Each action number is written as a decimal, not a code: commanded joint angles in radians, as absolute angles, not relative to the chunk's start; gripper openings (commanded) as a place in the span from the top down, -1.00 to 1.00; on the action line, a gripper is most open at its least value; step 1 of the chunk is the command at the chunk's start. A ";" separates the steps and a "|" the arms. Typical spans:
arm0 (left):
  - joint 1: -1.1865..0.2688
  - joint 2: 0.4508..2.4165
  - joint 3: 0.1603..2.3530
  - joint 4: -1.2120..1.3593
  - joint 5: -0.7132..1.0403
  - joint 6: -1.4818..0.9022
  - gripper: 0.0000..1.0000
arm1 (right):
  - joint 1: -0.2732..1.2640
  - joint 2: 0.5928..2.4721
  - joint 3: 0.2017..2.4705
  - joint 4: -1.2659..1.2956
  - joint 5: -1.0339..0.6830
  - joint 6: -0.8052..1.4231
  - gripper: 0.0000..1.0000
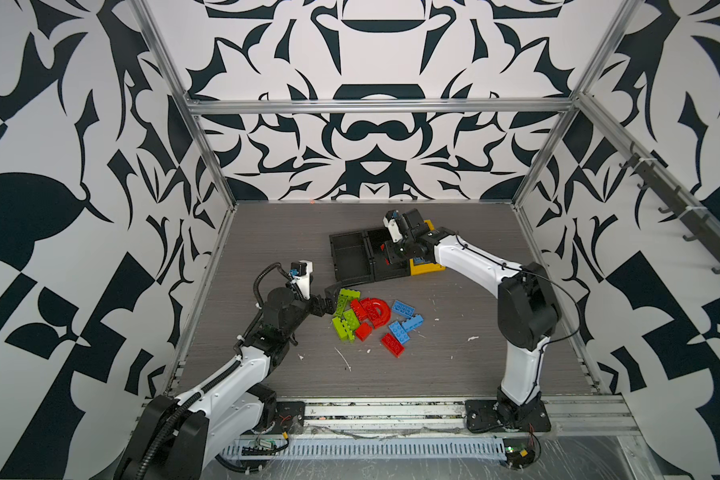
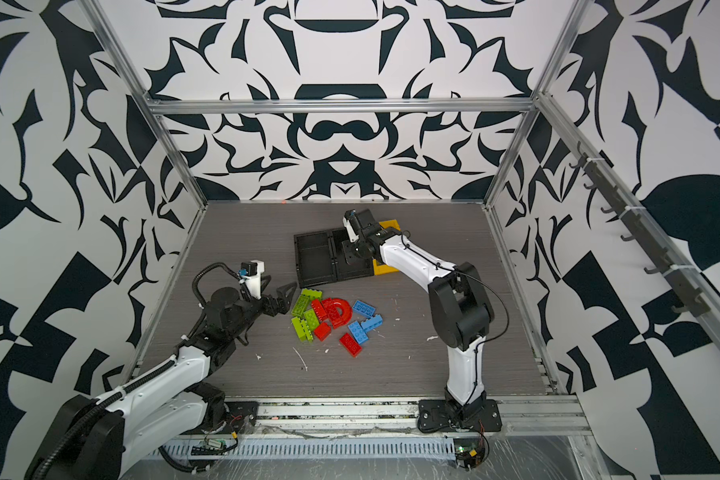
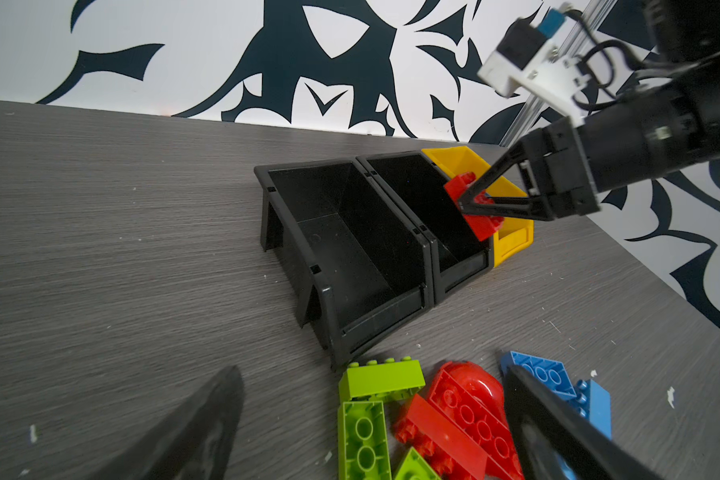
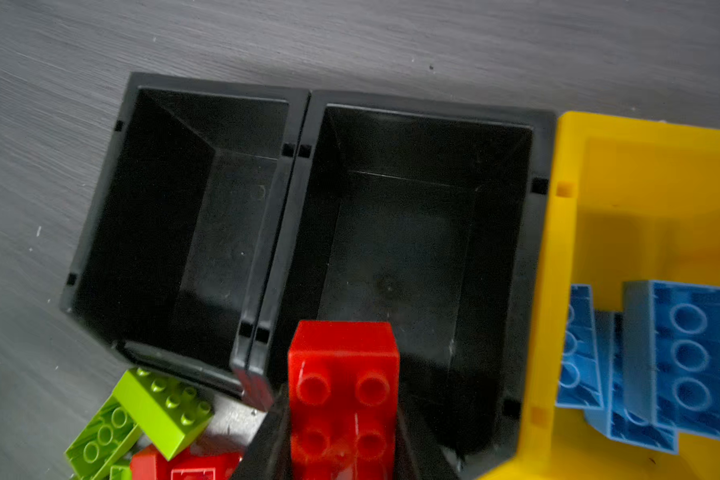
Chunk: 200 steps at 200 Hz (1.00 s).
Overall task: Sort the legos into containers by color
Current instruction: 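Lift the red brick with the right gripper and drop it into the black bin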
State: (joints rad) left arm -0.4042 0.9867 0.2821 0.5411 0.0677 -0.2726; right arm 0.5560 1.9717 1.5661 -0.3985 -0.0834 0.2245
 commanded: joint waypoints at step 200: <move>-0.406 0.945 0.287 0.548 0.068 -0.274 -1.00 | 0.642 1.904 1.644 -0.496 0.000 0.187 -0.18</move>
State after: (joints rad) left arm -0.4042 0.9546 0.2821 0.5407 0.0677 -0.2726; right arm 0.5797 2.0960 1.7283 -0.4683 -0.0402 0.2306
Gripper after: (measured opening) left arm 0.999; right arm 0.570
